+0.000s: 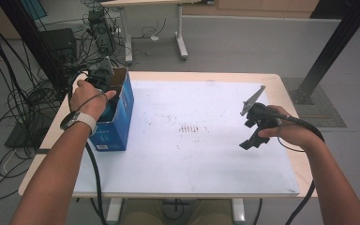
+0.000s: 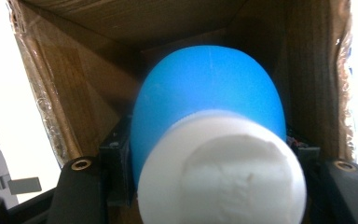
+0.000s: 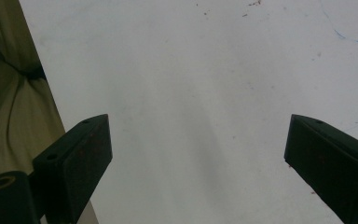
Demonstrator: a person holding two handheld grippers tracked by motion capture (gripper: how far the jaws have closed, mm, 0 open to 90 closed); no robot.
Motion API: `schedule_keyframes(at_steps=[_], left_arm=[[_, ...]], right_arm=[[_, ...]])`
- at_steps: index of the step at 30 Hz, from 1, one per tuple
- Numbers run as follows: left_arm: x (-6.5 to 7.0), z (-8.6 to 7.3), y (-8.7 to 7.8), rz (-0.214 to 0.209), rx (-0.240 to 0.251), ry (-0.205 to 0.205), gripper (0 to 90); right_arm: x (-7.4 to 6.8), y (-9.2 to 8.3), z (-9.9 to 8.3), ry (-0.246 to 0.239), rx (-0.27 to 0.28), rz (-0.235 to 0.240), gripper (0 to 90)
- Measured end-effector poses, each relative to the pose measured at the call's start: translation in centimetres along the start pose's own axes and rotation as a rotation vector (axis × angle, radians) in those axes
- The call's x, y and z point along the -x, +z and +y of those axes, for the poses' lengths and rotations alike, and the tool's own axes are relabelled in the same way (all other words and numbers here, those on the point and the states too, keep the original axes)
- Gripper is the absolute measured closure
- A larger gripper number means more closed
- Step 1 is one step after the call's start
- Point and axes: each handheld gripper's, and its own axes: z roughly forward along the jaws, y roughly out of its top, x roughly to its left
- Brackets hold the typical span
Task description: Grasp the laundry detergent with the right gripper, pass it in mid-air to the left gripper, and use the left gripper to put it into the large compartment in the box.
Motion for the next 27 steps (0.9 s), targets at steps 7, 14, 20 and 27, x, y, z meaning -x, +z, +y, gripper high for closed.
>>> schedule_keyframes(at_steps=[7,14,20,27], left_arm=[[-0.02,0.0,0.0,-0.003,0.002,0.0,37.1],[-0.07,-0.04,0.01,-0.005,0.005,0.0,37.1],[-0.04,-0.05,0.03,-0.004,0.01,0.002,37.1],[-0.1,-0.03,0.03,-0.009,0.006,0.0,36.9]], right_arm=[[-0.03,0.07,-0.02,-0.001,0.0,0.0,7.4],[-0.05,0.1,0.01,-0.001,-0.002,0.0,7.4],[-0.07,0.1,0.07,-0.003,-0.002,0.0,7.3],[-0.05,0.18,0.11,-0.001,-0.005,0.002,7.4]])
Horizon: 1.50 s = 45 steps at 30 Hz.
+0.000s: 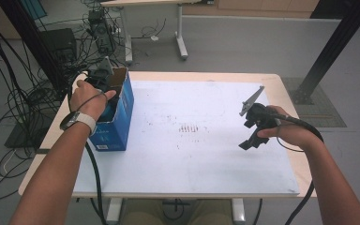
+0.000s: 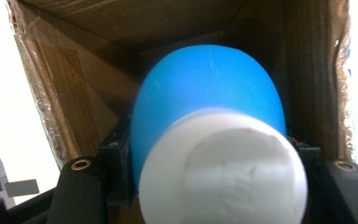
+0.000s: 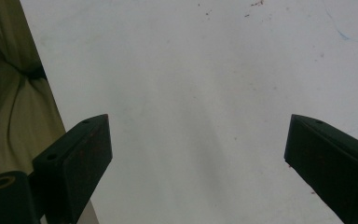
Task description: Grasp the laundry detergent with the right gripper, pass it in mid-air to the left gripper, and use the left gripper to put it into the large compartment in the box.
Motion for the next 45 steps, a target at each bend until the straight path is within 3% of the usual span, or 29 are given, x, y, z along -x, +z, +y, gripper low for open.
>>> schedule_keyframes(at_steps=[27,32,36,38,45], left_arm=[[0.0,-0.1,0.0,-0.003,0.01,0.0,36.6],[-0.2,-0.2,-0.2,-0.007,0.022,-0.008,28.5],[-0.4,-0.3,-1.2,-0.023,0.062,-0.006,28.2],[-0.6,-0.3,-1.9,-0.042,0.077,-0.016,22.1],[-0.1,-0.1,-4.6,-0.056,0.137,0.028,16.5]], right_arm=[[-0.1,0.1,-0.1,-0.001,0.0,0.002,7.4],[-0.1,0.1,0.0,-0.001,0.0,0.004,7.3],[-0.2,0.2,0.1,-0.001,-0.007,0.006,7.3],[-0.2,0.2,0.1,-0.002,-0.009,0.007,7.4],[-0.4,0.1,0.6,-0.007,-0.013,0.007,7.3]])
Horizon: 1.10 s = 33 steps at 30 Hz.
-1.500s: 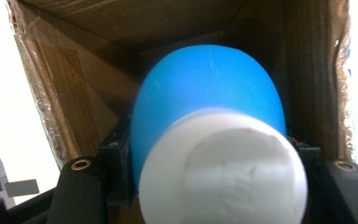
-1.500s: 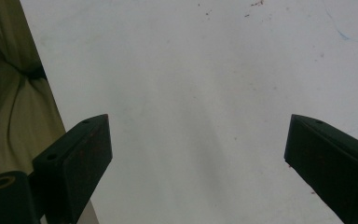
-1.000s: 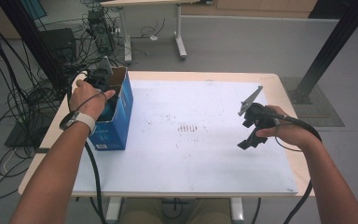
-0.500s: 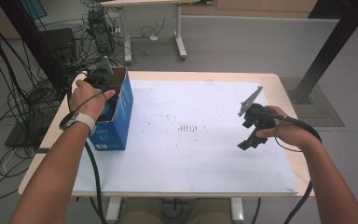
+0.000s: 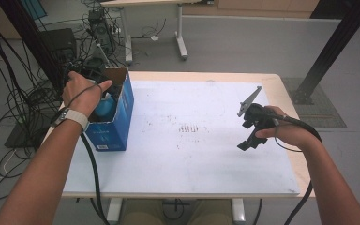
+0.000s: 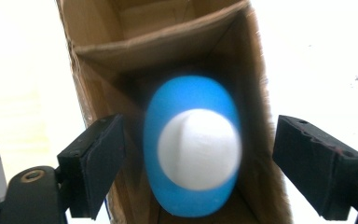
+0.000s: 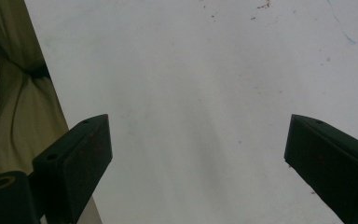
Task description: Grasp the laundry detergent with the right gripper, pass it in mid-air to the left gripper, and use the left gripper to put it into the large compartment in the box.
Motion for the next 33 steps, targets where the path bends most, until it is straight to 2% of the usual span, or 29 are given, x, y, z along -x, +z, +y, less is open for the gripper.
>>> schedule_keyframes(at_steps=[7,13,16,21,26,30,33], left_arm=[[1.2,0.6,-2.3,0.026,0.005,0.057,10.6],[2.3,1.0,-4.1,-0.008,0.007,0.121,9.6],[3.1,1.2,-4.8,-0.045,0.005,0.168,7.5],[4.6,1.4,-5.8,-0.053,0.015,0.249,6.1],[6.4,1.7,-7.1,-0.064,0.046,0.332,5.6],[7.6,1.8,-7.3,-0.085,0.023,0.4,4.8],[8.5,1.7,-7.2,-0.094,0.023,0.449,5.0]], right_arm=[[-0.2,-0.3,-0.2,0.004,-0.005,-0.006,7.3],[-0.3,-0.8,-0.5,0.011,-0.004,-0.014,7.3],[-0.2,-1.0,-0.8,0.02,-0.003,-0.018,7.2],[-0.1,-1.3,-1.1,0.024,0.006,-0.029,6.5],[-0.1,-1.5,-1.1,0.027,0.004,-0.031,6.5],[0.0,-1.6,-1.1,0.031,0.001,-0.03,6.5],[0.0,-1.7,-1.2,0.037,0.002,-0.036,6.5]])
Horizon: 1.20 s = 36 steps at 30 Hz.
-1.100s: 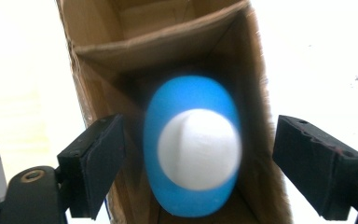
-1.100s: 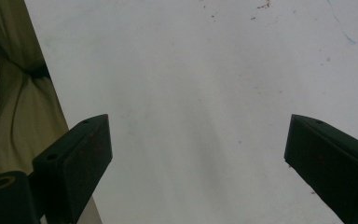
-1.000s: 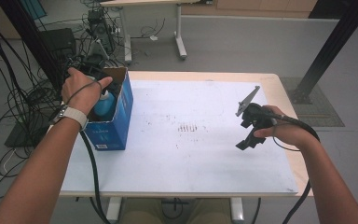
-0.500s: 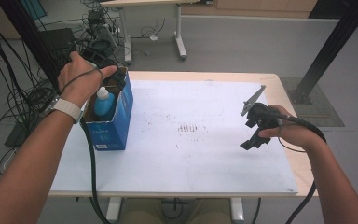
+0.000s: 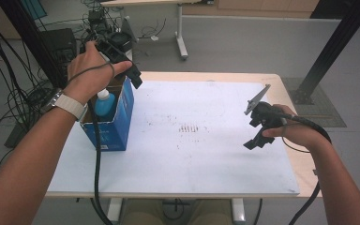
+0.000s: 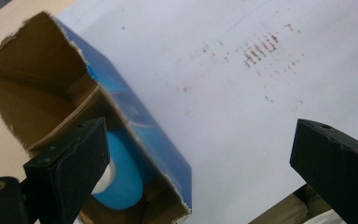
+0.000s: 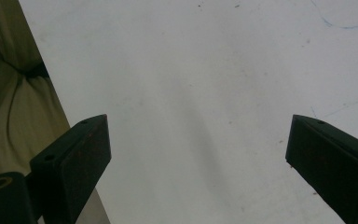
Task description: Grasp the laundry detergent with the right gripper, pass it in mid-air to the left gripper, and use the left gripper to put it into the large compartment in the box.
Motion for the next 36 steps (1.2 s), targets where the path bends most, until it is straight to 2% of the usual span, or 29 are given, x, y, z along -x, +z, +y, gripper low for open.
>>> schedule_keyframes(at_steps=[5,12,19,21,24,30,36], left_arm=[[1.0,0.6,0.5,-0.023,0.0,0.06,5.4],[2.3,1.5,1.4,-0.08,-0.009,0.198,5.7],[3.9,2.0,2.7,-0.122,0.001,0.293,5.8],[4.4,1.9,3.1,-0.133,-0.013,0.334,5.8],[4.7,1.9,3.4,-0.151,-0.017,0.362,5.9],[5.3,1.5,3.9,-0.164,-0.018,0.399,6.0],[6.2,1.2,4.0,-0.168,-0.012,0.455,6.0]], right_arm=[[0.1,-0.1,-0.1,0.009,0.006,0.001,6.5],[0.1,-0.3,-0.5,0.018,0.009,-0.01,6.5],[0.1,-0.3,-0.4,0.019,0.011,-0.013,6.5],[0.1,-0.4,-0.3,0.021,0.014,-0.016,6.4],[0.0,-0.5,-0.1,0.016,0.017,-0.021,6.4],[-0.2,-0.6,0.3,0.008,0.029,-0.022,6.4],[-0.3,-0.5,0.5,0.004,0.03,-0.024,6.3]])
